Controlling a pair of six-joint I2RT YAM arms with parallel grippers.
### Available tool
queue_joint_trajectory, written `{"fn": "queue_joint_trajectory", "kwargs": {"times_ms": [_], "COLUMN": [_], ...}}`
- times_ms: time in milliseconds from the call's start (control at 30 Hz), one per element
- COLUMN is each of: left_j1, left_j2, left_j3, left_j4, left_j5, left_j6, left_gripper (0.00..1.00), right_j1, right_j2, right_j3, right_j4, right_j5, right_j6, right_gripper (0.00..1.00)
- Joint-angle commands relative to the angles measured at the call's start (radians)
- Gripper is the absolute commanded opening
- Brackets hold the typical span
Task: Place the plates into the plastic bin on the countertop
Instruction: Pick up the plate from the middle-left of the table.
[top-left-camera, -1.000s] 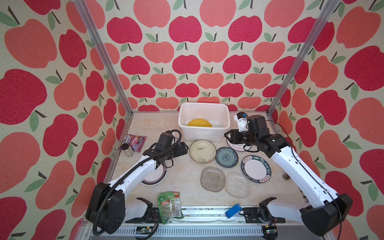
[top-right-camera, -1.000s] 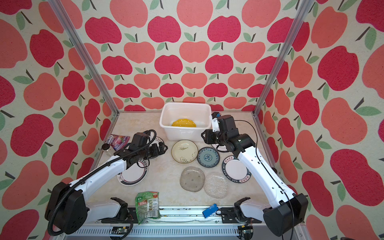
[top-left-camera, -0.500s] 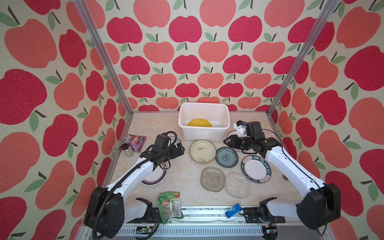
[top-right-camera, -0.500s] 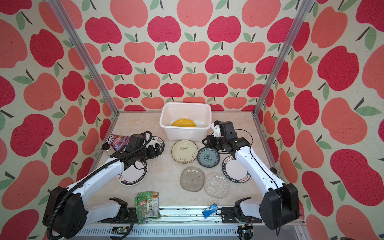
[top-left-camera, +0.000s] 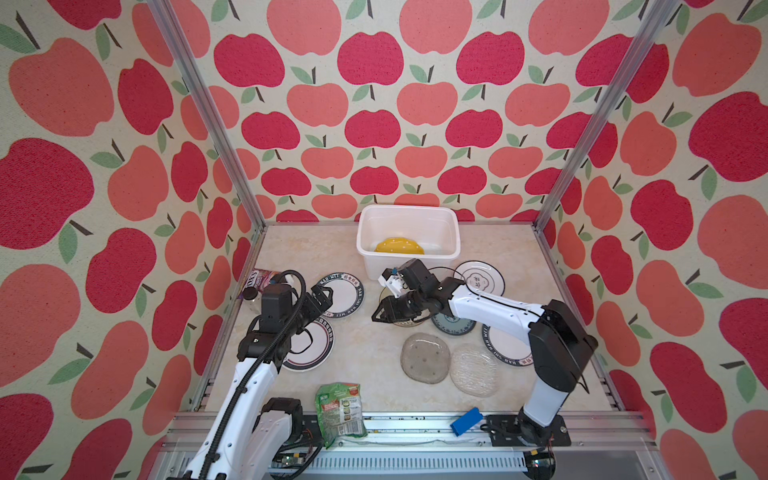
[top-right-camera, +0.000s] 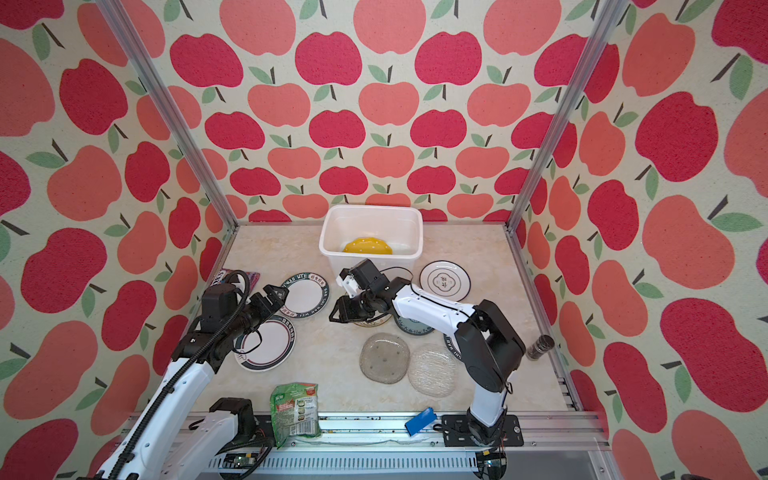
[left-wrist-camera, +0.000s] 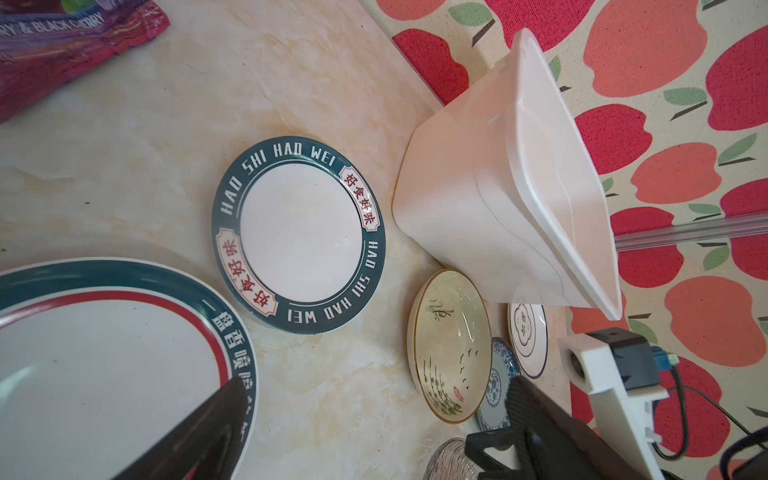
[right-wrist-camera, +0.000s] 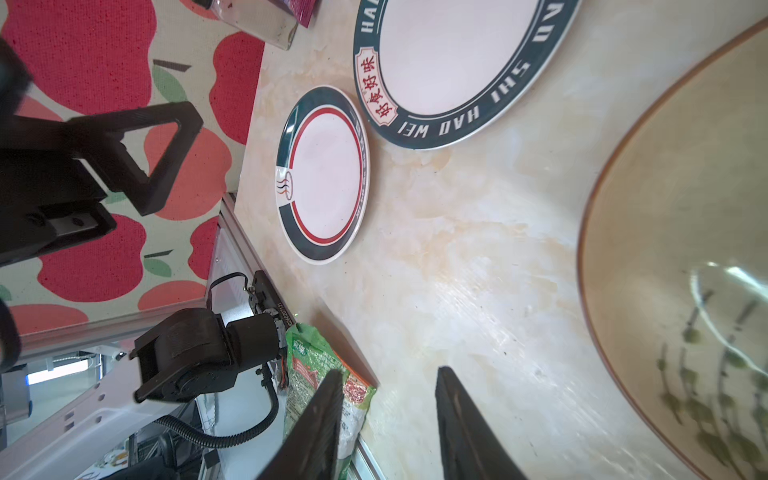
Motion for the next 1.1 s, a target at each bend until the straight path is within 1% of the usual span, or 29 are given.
{"fn": "queue_joint_trajectory", "kwargs": {"times_ms": [0, 200, 367, 533, 633, 800, 1067], "left_j1": [0.027, 0.043, 0.056, 0.084, 0.099, 0.123, 0.147], "left_j2": [-0.035, -0.084, -0.129, -0.153, -0.161, -0.171, -0.192], "left_j3": [-0.027, -0.044, -0.059, -0.070, -0.073, -0.085, -0.111], "left_j4": [-0.047, -0.079, -0.111, -0.118, -0.119, -0.094, -0.095], "left_j5": [0.047, 0.038, 0.024, 0.043, 0.049, 0.080, 0.096], "left_j6": [-0.036, -0.031, -0.021, -0.012, -0.009, -0.011, -0.013], "left_gripper": [0.99, 0.99, 0.99, 0.99, 0.99, 0.99, 0.99], "right_j1": [0.057, 0.094, 0.095, 0.107, 0.112, 0.114, 0.116], "right_j2": [0.080, 0.221, 0.286, 0.346, 0.384, 0.440, 0.534], "right_j3": [0.120, 0.253, 0.264, 0.294, 0.301, 0.334, 0.411], "right_j4": [-0.002, -0.039, 0.030, 0.055, 0.091, 0.110, 0.132], "right_j5": [-0.040, -0.056, -0.114, -0.140, -0.175, -0.193, -0.192], "right_j6": [0.014, -0.004, 0.048, 0.075, 0.115, 0.139, 0.181], "right_gripper": [0.40, 0.41, 0.41, 0.41, 0.40, 0.40, 0.40]}}
